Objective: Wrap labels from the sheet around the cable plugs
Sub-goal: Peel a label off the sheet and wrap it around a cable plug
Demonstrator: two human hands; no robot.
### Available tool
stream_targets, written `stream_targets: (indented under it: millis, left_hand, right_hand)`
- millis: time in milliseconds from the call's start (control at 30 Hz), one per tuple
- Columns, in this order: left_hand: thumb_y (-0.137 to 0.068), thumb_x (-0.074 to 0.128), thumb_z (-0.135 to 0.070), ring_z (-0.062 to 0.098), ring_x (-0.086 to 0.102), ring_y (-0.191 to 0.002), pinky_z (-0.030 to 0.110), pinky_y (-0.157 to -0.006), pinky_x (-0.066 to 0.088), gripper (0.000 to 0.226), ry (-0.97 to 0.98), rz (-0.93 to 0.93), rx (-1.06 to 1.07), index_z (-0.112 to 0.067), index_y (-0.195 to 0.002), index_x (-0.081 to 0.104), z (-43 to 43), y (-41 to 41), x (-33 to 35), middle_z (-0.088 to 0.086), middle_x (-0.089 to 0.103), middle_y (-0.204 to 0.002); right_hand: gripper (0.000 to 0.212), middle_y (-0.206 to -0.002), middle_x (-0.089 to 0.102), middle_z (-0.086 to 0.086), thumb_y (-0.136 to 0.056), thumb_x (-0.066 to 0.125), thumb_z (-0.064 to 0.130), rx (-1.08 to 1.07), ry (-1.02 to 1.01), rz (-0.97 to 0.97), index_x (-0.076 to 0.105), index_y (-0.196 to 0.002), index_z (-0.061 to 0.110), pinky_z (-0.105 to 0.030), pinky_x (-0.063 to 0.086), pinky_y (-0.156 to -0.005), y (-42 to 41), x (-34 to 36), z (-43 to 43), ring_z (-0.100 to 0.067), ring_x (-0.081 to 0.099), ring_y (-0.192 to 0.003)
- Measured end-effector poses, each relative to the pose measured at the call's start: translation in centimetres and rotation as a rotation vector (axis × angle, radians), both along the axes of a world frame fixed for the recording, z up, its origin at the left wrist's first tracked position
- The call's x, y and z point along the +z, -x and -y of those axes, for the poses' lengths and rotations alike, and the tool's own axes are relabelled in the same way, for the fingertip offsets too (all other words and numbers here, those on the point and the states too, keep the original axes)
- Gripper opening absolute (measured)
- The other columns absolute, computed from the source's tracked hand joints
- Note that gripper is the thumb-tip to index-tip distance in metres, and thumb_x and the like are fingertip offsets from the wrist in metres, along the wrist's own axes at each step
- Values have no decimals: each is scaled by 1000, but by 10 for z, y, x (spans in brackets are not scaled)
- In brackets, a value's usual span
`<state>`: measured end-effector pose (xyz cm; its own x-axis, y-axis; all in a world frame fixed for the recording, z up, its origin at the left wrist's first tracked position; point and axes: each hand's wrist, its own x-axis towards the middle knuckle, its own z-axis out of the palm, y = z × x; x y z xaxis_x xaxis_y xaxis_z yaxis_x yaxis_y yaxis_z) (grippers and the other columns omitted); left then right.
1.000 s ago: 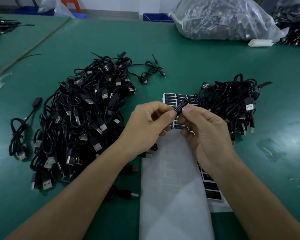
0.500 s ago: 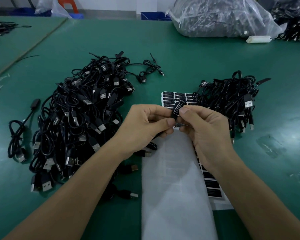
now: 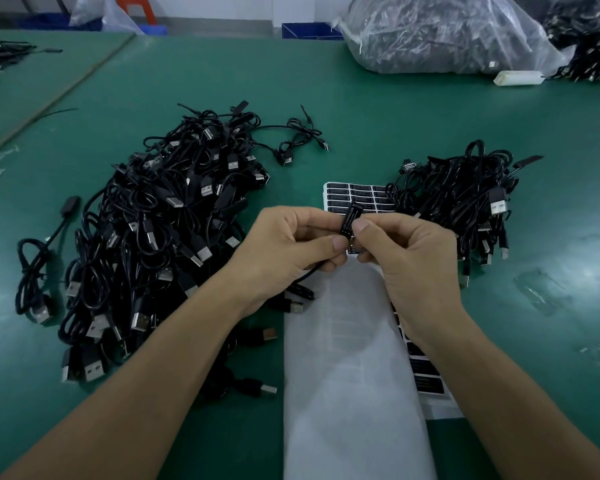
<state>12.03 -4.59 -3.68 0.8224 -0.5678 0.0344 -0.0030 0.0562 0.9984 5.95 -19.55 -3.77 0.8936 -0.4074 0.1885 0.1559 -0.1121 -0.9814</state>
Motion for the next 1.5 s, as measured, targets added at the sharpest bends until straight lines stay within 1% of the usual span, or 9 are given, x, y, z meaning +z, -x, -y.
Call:
stream_targets:
  millis: [133, 267, 433, 667, 900, 1100, 1267, 1500]
  left_hand:
    - [-89, 67, 4, 9, 64, -65, 18, -66, 55, 18, 0, -10, 3, -7, -101, 74, 0, -1, 0, 4, 72, -73]
    - [-89, 67, 3, 10, 65, -64, 18, -65, 55, 18, 22, -40, 0, -2, -105, 72, 0, 0, -1, 5, 73, -74]
    - [-88, 67, 4, 10, 69, -66, 17, -65, 55, 18, 42, -69, 3, -3, -104, 73, 0, 1, -1, 6, 75, -77]
    - [-87, 69, 4, 11, 71, -67, 17, -64, 56, 17, 58, -76, 15, -8, -98, 75, 0, 3, -1, 9, 77, -80]
    - [-88, 69, 4, 12, 72, -69, 17, -65, 56, 18, 60, -75, 18, -10, -96, 76, 0, 3, -1, 9, 77, -80]
    - [-87, 70, 3, 12, 72, -67, 17, -64, 56, 16, 62, -89, 36, -9, -96, 75, 1, 3, -1, 10, 77, -80]
    - [-88, 69, 4, 12, 71, -68, 18, -65, 56, 17, 70, -73, 16, -10, -95, 75, 1, 3, -1, 8, 76, -78]
    - [-84, 71, -1, 11, 71, -69, 19, -66, 57, 15, 61, -64, 17, -9, -96, 74, 1, 3, -2, 7, 77, -78]
  right_hand:
    - [18, -65, 72, 6, -88, 73, 9, -28, 29, 13, 75, -77, 24, -19, 53, -61, 0, 0, -2, -6, 62, -57]
    - [18, -66, 72, 6, -87, 74, 10, -47, 65, 38, 76, -78, 25, -17, 52, -60, 1, 0, -3, -5, 63, -58]
    - [16, -66, 73, 9, -87, 74, 7, -49, 73, 58, 76, -79, 22, -14, 50, -61, 1, 0, -3, -1, 65, -60]
    - [21, -67, 73, 9, -86, 74, 7, -43, 75, 59, 75, -77, 25, -13, 50, -61, 1, 0, -3, -1, 66, -61]
    - [22, -67, 73, 10, -87, 73, 6, -40, 86, 60, 75, -77, 26, -12, 50, -60, 1, 1, -3, -1, 66, -60]
    - [20, -67, 73, 8, -88, 72, 5, -18, 48, 56, 75, -77, 23, -14, 50, -61, 0, 2, -4, -2, 65, -60]
    - [18, -68, 74, 8, -87, 73, 7, -38, 92, 62, 76, -78, 23, -15, 51, -62, 1, 1, -4, -3, 67, -61]
    - [22, -69, 74, 10, -88, 73, 7, -37, 132, 98, 75, -78, 27, -14, 52, -63, 2, 2, -4, -3, 68, -62]
